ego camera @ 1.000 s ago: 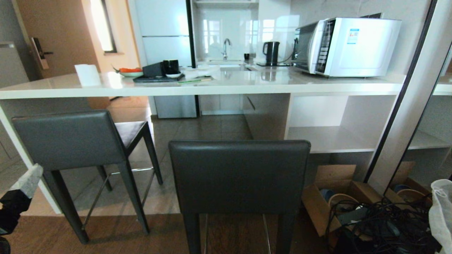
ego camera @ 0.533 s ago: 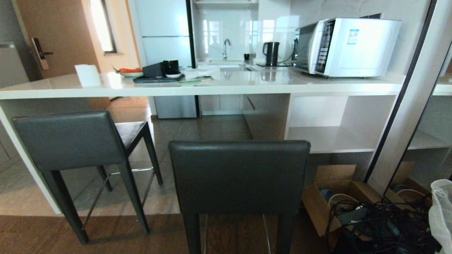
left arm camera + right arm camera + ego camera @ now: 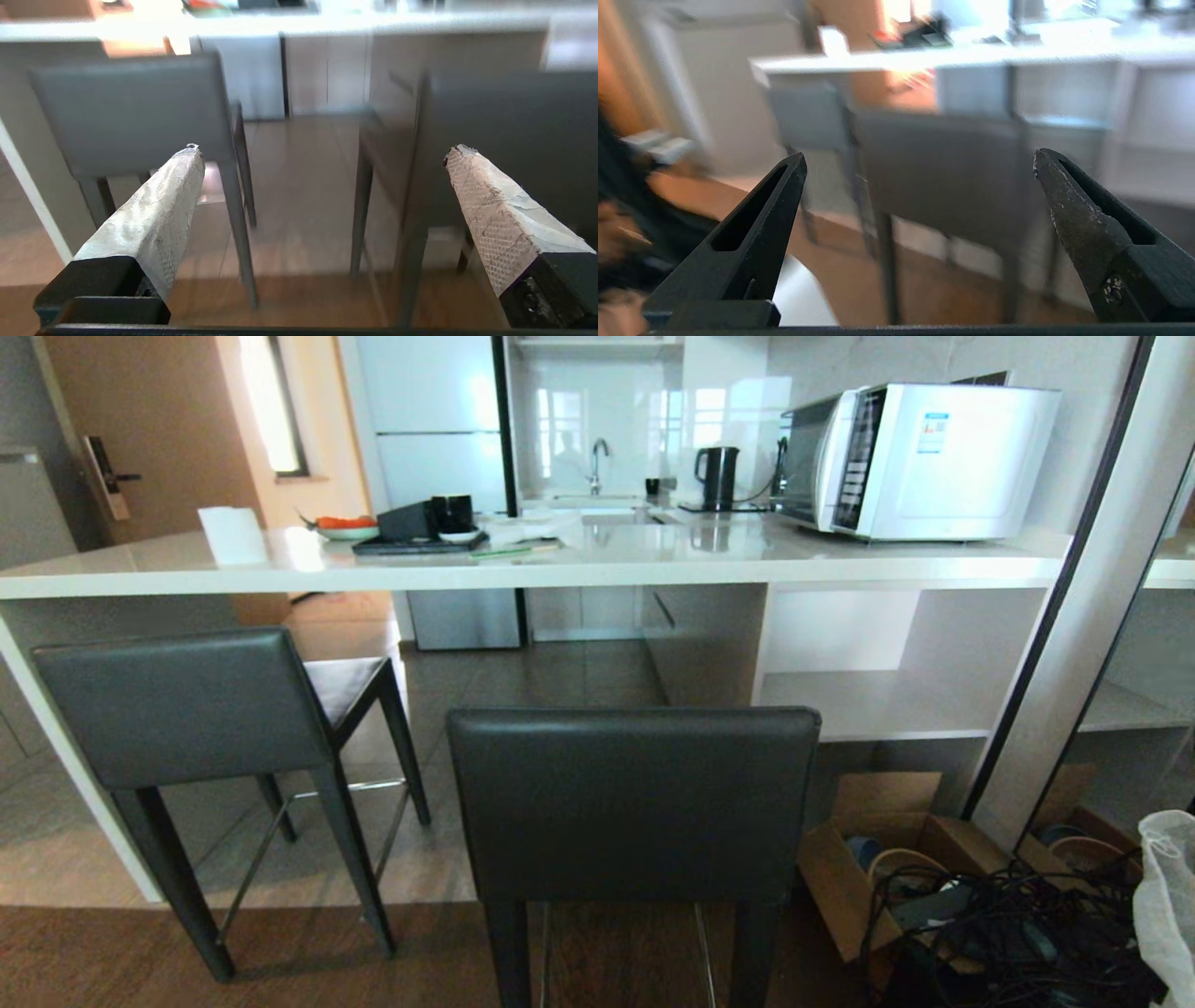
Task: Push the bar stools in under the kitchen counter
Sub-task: Pull the gray chair out from under the dining table
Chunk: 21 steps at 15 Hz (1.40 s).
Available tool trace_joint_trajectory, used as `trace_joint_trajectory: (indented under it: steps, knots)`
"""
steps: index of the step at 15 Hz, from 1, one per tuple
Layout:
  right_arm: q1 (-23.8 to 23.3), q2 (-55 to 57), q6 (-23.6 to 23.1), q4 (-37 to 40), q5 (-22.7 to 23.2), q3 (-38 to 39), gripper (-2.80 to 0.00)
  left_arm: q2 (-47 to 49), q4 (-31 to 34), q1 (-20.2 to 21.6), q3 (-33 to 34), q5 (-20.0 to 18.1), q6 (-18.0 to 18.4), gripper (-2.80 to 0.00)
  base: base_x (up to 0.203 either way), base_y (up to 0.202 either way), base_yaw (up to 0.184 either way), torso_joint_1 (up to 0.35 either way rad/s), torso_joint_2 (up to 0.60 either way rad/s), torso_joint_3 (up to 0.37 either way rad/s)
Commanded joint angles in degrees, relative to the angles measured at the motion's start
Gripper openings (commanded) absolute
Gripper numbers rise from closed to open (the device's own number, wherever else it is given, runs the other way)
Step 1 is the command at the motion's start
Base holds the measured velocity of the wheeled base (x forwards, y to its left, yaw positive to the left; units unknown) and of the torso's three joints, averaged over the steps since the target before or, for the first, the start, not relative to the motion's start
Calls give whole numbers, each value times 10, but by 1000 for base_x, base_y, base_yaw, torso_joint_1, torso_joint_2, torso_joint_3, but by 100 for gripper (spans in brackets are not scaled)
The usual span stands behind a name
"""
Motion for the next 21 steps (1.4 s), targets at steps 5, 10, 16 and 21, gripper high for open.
trace_joint_trajectory:
  steps: [5,10,16,21]
  knots:
    - [2,-108,-162,52,-225,184,0,-76,41,-6,95,-19,-2,0,0,0,0,0,0,0]
    - [3,-108,-214,-99,-310,357,0,-77,39,-6,105,20,21,0,0,0,0,0,0,0]
    - [3,-107,-138,-107,-339,355,0,-76,48,-7,109,31,20,0,0,0,0,0,0,0]
    - [3,-107,-139,-107,-338,355,0,-76,48,-7,109,34,-6,0,0,0,0,0,0,0]
